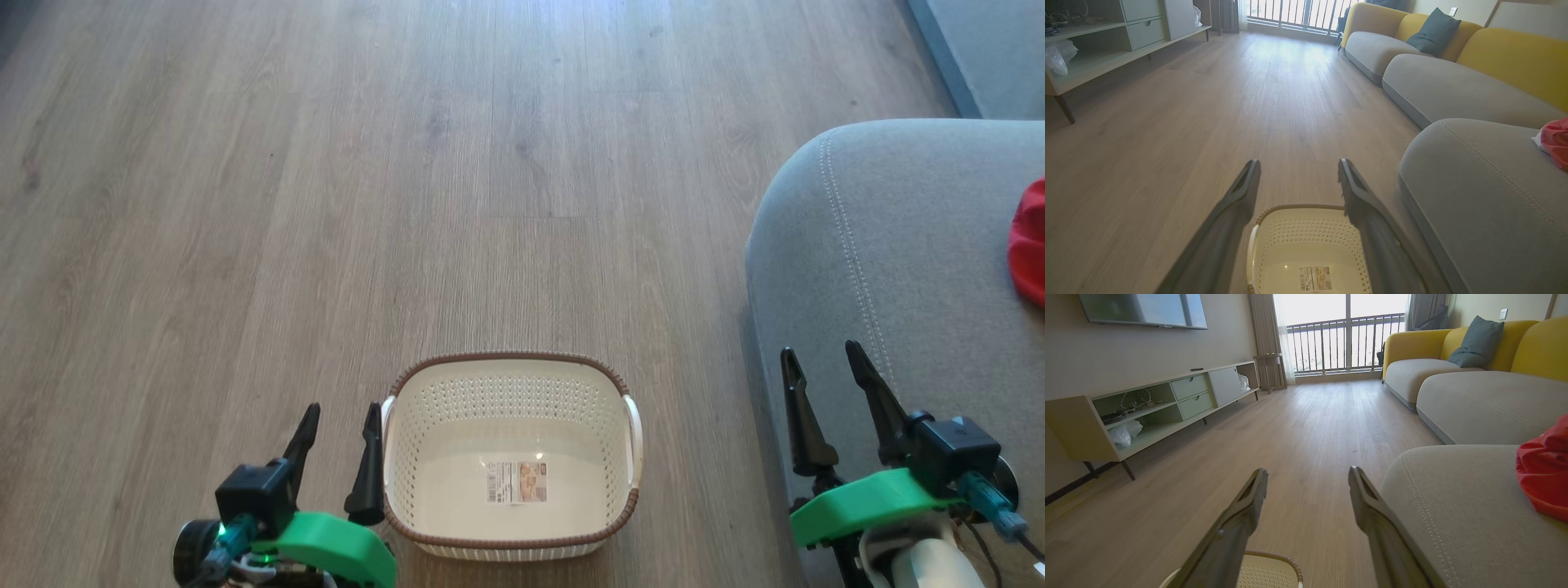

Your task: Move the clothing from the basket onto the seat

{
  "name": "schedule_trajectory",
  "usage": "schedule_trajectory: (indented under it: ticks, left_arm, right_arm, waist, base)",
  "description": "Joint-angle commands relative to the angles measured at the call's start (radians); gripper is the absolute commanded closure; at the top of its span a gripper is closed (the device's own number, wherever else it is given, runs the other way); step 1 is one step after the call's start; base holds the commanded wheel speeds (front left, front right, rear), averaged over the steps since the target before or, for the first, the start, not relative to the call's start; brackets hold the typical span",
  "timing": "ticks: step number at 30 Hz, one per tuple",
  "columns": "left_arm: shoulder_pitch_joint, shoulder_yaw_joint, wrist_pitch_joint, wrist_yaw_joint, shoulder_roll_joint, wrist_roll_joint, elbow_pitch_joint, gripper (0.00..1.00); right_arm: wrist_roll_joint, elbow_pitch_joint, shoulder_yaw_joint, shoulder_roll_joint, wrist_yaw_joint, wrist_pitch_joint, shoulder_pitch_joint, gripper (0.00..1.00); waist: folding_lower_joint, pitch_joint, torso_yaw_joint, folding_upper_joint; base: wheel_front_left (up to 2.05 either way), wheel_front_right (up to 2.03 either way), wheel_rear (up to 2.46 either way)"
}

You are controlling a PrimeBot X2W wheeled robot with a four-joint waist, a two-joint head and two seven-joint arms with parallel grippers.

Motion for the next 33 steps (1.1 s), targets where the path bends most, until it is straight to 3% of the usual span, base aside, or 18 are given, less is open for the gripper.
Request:
schedule_trajectory:
  ticks: [1, 11, 21, 33]
  left_arm:
    - [-0.035, 0.027, -0.01, -0.006, -0.002, -0.008, -0.034, 0.0]
    - [-0.037, 0.026, -0.01, -0.009, -0.002, -0.021, -0.032, 0.0]
    - [-0.037, 0.025, -0.01, -0.06, -0.002, -0.03, -0.053, 0.0]
    - [-0.033, 0.027, -0.01, -0.069, -0.002, -0.036, -0.062, 0.0]
  right_arm:
    - [0.003, -0.03, 0.018, 0.001, 0.0, -0.009, -0.032, 0.0]
    - [-0.006, -0.027, 0.014, 0.002, 0.0, -0.009, -0.036, 0.0]
    - [-0.031, -0.027, -0.006, 0.002, 0.0, -0.009, -0.048, 0.0]
    - [-0.025, -0.025, -0.009, 0.002, 0.0, -0.009, -0.046, 0.0]
  waist:
    - [0.0, 0.001, -0.002, 0.0]
    - [0.0, 0.008, -0.008, 0.0]
    - [0.0, 0.016, -0.009, 0.0]
    - [0.0, 0.011, -0.007, 0.0]
  base:
    - [0.0, 0.0, 0.0]
    - [0.0, 0.0, 0.0]
    - [0.0, 0.0, 0.0]
    - [0.0, 0.0, 0.0]
